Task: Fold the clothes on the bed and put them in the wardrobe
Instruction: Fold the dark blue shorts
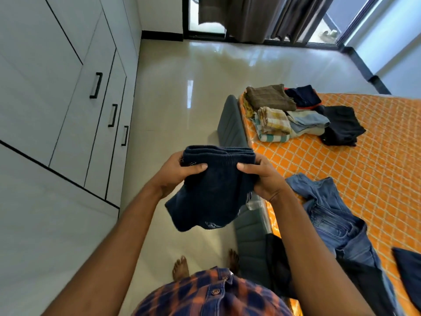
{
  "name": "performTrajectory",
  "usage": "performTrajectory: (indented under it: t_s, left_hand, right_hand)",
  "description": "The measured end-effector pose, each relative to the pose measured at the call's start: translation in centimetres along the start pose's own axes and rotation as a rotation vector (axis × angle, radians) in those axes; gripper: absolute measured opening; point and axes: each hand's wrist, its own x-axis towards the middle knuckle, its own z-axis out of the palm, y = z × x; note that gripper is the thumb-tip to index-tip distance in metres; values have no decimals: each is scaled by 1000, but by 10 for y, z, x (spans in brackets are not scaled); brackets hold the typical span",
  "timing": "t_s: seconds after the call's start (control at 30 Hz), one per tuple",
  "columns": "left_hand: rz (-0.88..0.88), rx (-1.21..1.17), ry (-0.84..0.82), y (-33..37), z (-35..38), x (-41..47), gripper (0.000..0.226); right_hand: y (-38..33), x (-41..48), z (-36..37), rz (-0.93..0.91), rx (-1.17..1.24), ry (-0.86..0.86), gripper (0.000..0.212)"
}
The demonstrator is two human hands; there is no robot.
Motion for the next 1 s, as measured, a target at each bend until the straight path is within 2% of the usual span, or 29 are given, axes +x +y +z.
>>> performTrajectory:
  t_s: [0.07, 0.2, 0.37, 0.47, 0.6, 0.7, 0.8, 0.93, 1.0]
  left_hand:
    - [-18, 46, 28, 2, 12, 4, 32]
    - [-102, 244, -115, 10, 36, 21, 25]
    - [-68, 452, -194, 34, 97, 72, 20]
    - [-30, 484, -157, 50, 134, 118, 12]
    - [126, 534, -95, 90, 201, 184, 27]
    - [281, 536, -35, 121, 237, 215, 28]
    - [405, 541, -64, 136, 275, 236, 26]
    - [452, 547, -174, 107, 295, 240, 22]
    - [371, 623, -237, 62, 299, 241, 23]
  right_hand:
    - [2, -10, -15, -38, -100, 114, 27]
    - [-1, -39, -54, -40, -373, 274, 22]
    - [-21, -55, -123, -25, -453, 388, 34]
    - [-50, -43, -172, -69, -527, 492, 22]
    - [-115, -40, -234, -236, -617, 571, 22]
    - [-163, -46, -261, -391, -657, 634, 23]
    - [-196, -70, -287, -488, -649, 719, 32]
    - [-171, -96, -304, -462, -555, 733, 35]
    - [-122, -109, -314, -322, -559, 769, 35]
